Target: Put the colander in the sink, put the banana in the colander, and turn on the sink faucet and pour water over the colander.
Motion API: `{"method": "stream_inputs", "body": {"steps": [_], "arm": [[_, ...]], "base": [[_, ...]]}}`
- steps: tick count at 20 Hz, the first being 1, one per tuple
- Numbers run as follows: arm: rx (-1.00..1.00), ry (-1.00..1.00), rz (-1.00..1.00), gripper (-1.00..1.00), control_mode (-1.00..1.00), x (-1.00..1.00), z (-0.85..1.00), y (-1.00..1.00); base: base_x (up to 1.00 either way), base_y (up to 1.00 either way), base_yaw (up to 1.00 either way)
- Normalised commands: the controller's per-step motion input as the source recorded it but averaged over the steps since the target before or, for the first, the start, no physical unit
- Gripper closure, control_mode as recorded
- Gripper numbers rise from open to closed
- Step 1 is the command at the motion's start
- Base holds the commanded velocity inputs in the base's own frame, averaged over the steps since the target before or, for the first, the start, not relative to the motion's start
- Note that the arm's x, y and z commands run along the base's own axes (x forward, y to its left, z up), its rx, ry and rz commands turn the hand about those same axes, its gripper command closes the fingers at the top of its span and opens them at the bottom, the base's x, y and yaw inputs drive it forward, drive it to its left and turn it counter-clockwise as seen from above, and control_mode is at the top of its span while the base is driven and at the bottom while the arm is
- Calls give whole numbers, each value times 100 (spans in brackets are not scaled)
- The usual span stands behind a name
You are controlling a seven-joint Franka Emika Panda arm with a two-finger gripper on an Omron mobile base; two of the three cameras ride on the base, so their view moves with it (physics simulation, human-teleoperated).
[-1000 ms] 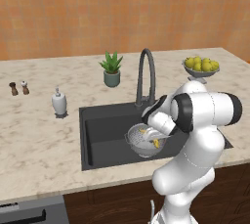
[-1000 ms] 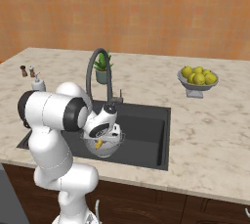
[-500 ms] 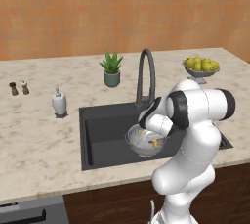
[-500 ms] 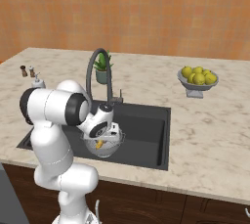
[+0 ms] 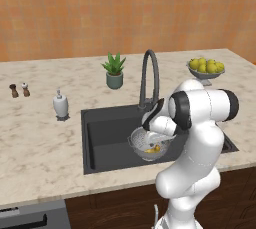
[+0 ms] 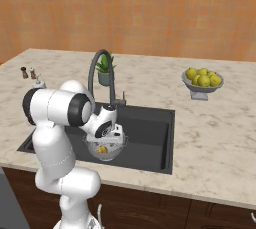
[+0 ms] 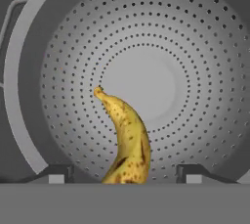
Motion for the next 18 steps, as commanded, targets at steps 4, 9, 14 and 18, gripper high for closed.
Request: {"method": "stream_inputs", "body": {"steps": [4,9,14,18], "arm": [[0,0,0,-100,-100,0,12,-12],[0,0,0,-100,-100,-11,34,-9],[0,0,0,-100,-100,-26,49,-12],[0,0,0,-100,-100,-30,49,-23]], "base": [[0,0,0],[0,0,0],[0,0,0],[0,0,0]]}}
